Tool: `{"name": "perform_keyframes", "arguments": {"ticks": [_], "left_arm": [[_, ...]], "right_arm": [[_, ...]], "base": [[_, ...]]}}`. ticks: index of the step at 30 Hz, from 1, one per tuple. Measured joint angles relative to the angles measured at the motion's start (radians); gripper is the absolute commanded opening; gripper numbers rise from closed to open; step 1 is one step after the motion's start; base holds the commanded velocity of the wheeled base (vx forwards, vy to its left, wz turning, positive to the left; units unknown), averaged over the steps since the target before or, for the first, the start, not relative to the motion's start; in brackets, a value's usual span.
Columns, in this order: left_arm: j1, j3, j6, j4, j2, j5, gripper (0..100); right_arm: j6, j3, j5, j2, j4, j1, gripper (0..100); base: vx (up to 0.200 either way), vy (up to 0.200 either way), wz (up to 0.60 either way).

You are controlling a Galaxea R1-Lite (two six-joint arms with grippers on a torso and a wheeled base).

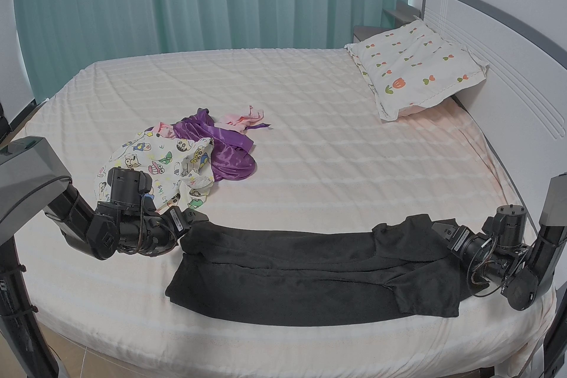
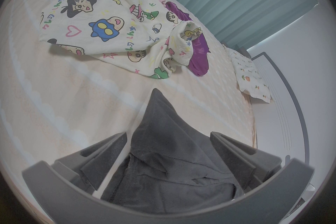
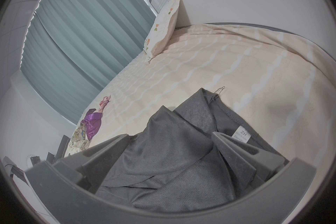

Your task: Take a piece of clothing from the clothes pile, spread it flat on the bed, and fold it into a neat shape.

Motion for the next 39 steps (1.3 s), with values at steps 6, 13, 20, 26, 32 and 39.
{"name": "perform_keyframes", "arguments": {"ticks": [6, 13, 20, 26, 32, 39], "left_arm": [[-0.002, 0.001, 0.033, 0.002, 0.013, 0.0, 100], [-0.011, 0.022, 0.036, -0.003, 0.029, 0.008, 0], [-0.006, 0.104, 0.039, -0.046, 0.005, 0.015, 0], [-0.002, 0.135, 0.051, -0.061, -0.021, 0.017, 0], [-0.001, 0.144, 0.074, -0.059, -0.019, 0.017, 100], [0.003, 0.142, 0.07, -0.058, -0.024, 0.018, 100]], "right_arm": [[0.0, 0.002, -0.002, -0.007, 0.0, 0.008, 100], [0.0, 0.002, -0.002, -0.01, 0.0, 0.01, 100], [0.0, 0.003, -0.002, -0.01, 0.0, 0.014, 100], [0.001, 0.008, -0.002, -0.011, 0.0, 0.023, 100], [0.002, 0.009, -0.002, -0.011, 0.0, 0.025, 100], [0.002, 0.009, -0.004, -0.017, 0.0, 0.026, 100]], "base": [[0.0, 0.0, 0.0], [0.0, 0.0, 0.0], [0.0, 0.0, 0.0], [0.0, 0.0, 0.0], [0.0, 0.0, 0.0], [0.0, 0.0, 0.0]]}}
